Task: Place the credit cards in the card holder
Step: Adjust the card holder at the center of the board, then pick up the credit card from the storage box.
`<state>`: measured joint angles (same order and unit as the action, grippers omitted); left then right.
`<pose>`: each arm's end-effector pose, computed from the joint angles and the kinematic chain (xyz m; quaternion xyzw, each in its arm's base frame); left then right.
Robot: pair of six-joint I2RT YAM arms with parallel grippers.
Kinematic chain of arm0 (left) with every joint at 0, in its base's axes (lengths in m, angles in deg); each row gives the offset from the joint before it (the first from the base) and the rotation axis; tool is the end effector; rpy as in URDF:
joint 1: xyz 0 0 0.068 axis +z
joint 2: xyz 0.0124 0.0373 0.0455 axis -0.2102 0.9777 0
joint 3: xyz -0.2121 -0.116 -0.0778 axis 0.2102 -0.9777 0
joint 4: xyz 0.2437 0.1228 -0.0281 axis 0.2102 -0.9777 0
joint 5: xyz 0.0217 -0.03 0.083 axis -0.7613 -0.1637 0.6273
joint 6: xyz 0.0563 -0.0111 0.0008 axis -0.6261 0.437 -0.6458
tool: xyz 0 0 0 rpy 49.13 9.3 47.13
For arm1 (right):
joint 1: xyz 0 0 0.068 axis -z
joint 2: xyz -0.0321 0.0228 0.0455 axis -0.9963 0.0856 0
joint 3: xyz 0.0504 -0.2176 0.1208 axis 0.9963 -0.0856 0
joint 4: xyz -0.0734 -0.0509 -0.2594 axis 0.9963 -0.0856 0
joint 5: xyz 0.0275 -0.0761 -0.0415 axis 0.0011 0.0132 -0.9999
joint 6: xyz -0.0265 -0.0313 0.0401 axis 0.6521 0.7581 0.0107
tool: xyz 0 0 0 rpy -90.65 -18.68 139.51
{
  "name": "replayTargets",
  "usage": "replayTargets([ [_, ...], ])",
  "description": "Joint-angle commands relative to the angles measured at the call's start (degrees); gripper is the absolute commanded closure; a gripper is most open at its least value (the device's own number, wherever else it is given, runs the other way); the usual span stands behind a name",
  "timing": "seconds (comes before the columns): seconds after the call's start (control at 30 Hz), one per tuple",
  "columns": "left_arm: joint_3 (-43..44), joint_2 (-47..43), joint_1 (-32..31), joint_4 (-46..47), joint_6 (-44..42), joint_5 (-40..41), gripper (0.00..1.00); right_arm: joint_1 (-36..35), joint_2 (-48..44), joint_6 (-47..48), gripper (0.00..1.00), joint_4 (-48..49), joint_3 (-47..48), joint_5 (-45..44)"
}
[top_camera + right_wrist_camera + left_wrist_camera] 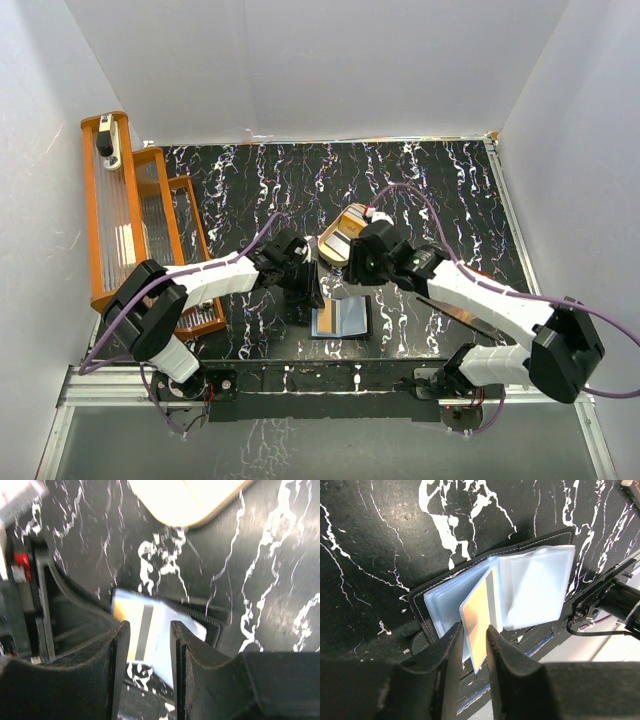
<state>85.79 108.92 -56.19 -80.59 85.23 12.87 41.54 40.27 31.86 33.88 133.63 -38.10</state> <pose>0.2207 -0.2339 0.1395 0.0739 0.9300 -0.3422 0.1116 0.1959 0.1839 0.2110 -0.0235 0.9451 0.2024 0.2556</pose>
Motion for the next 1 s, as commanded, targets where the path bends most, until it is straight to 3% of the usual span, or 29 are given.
replayTargets([
  [0.0, -0.57, -5.96, -0.02, -0.27, 1.64, 2.40, 0.72, -0.17, 5.14, 6.86, 0.63, 0.83, 8.84, -9.23],
  [0.17, -1.15, -9.96, -0.07, -2.34, 2.01, 8.20, 0.57, 0.42, 14.64, 15.68, 0.59, -2.42, 19.64, -16.70],
  [0.47, -2.51, -19.77, -0.07, -6.48, -1.63, 17.75, 0.44, 3.01, 28.78, 27.92, 0.49, -5.23, 33.99, -22.79],
  [0.77, -8.88, -31.98, -0.07, -2.53, -2.06, 21.98, 0.40, 3.99, 39.00, 36.45, 0.27, -9.38, 41.59, -28.63],
  [0.97, -10.42, -33.84, -0.07, -1.59, -1.60, 22.40, 0.37, 5.68, 41.88, 39.15, 0.27, -8.36, 42.22, -31.90],
])
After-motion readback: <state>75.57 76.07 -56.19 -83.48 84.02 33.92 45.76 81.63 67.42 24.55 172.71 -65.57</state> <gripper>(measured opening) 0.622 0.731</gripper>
